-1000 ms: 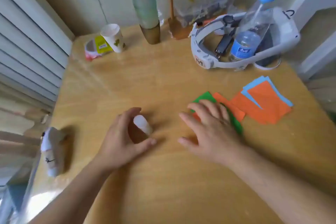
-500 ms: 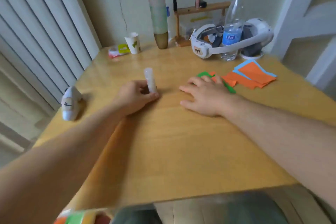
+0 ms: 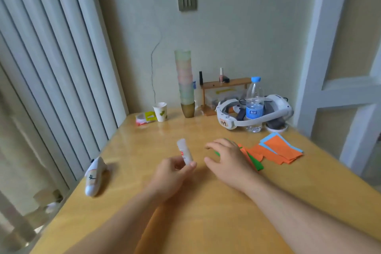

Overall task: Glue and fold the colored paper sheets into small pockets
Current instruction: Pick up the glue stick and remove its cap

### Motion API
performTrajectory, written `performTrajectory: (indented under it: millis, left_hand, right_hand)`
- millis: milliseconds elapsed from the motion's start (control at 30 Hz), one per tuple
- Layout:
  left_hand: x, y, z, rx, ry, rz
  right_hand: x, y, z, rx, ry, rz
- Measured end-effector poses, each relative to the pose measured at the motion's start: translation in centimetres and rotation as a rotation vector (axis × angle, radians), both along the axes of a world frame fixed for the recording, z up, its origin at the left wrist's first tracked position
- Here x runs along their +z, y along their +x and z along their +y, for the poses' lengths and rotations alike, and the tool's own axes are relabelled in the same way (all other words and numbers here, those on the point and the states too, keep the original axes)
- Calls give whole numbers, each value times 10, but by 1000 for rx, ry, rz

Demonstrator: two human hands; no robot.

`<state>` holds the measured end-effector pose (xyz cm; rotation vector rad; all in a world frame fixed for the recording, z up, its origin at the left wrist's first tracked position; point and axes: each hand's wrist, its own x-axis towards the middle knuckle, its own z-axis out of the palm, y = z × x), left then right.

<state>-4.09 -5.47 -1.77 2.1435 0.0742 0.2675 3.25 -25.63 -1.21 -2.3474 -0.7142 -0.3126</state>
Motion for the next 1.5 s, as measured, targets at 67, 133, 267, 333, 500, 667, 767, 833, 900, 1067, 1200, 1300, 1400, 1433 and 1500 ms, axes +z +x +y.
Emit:
performTrajectory:
  millis: [67,133,267,333,500,667,767,833,900,1067,1200,1300,1400,1433,1500]
  left_hand:
    - [0,7,0,-25,39,-33]
    - [3,20,2,-31,99,-59]
    - [3,49,11,5,194,-148]
    - [-7,60,16,1,273,-167]
    - [-22,62,12,-44,503,-180]
    - [-20,56,16,-108,495,-125]
    - [-17,48,18,-152,462,-93]
    - [-14,42,19,-187,332,-91]
    - [-13,38,18,-159,78,-79]
    - [-1,34,17,19,-553,-79]
    - [5,29,13,-15,-739,-55]
    - [7,28,7,-53,-785,-45]
    - [9,27,4,-72,-839,-27]
    - [8,27,4,-71,-867,-20]
    - [8,28,4,-68,-947,3]
  right_hand:
    - [-1,10,13,13,66,10]
    - [-7,21,26,54,95,20]
    - [-23,36,48,133,169,61]
    - [-29,41,50,149,212,62]
    - [-32,38,37,140,231,72]
    - [-28,32,37,114,170,159]
    - [-28,29,37,122,171,175]
    - [-27,29,36,131,196,181]
    - [-25,28,36,137,236,223]
    - [-21,17,45,233,362,265]
    - [-15,5,55,267,567,496]
    - [-11,-3,58,300,642,630]
    - [-10,-7,55,310,661,662]
    - [-10,-7,55,313,673,665]
    - [-12,-6,55,324,691,678]
